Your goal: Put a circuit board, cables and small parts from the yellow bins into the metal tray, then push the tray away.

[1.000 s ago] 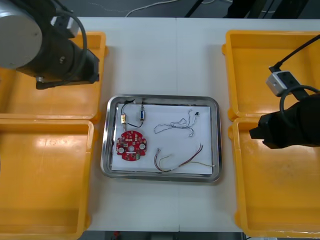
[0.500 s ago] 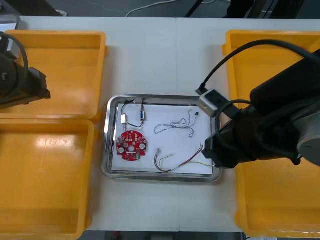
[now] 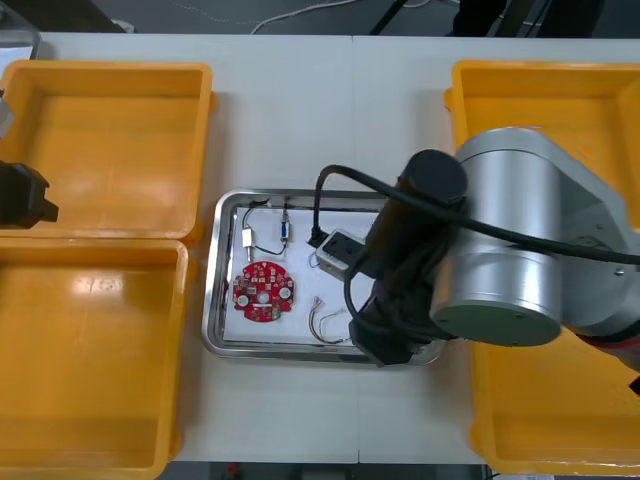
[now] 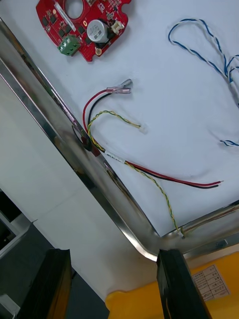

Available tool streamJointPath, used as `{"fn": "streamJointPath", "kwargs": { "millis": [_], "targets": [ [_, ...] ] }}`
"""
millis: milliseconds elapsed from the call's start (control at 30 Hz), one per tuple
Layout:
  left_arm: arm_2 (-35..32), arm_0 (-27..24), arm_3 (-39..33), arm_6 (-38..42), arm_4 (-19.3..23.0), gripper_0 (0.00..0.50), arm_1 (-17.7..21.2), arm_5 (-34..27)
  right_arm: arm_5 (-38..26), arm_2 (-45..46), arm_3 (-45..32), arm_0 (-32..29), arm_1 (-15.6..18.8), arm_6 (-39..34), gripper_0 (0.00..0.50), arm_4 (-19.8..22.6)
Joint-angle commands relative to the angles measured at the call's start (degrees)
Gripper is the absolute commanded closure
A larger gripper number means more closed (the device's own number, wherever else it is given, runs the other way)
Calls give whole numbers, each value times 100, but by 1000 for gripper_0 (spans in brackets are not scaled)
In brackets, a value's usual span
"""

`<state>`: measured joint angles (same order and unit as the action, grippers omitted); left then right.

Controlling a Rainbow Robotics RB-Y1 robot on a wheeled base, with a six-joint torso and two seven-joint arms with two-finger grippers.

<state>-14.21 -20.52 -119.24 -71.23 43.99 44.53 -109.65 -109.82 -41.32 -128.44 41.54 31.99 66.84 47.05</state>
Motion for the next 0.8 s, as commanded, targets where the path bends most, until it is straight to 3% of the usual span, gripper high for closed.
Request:
{"fn": "streamJointPath", "kwargs": {
  "millis": [33, 300, 567, 800],
  "targets": [
    [-275, 83, -99, 75, 57, 0, 232, -35, 180, -667, 372, 522, -369, 479, 0, -223],
    [-337, 101, -187, 127, 101, 0, 206, -21, 813, -1581, 838, 856, -694, 682, 0, -680],
    [-328, 241, -336, 75, -13, 0, 206, -21, 1780, -2425, 1357, 1093, -782, 945, 0, -1023],
    [-319, 276, -433, 75, -39, 0, 206, -35, 2167, -2987, 1629, 1234, -817, 1068, 0, -1348]
  ]
}}
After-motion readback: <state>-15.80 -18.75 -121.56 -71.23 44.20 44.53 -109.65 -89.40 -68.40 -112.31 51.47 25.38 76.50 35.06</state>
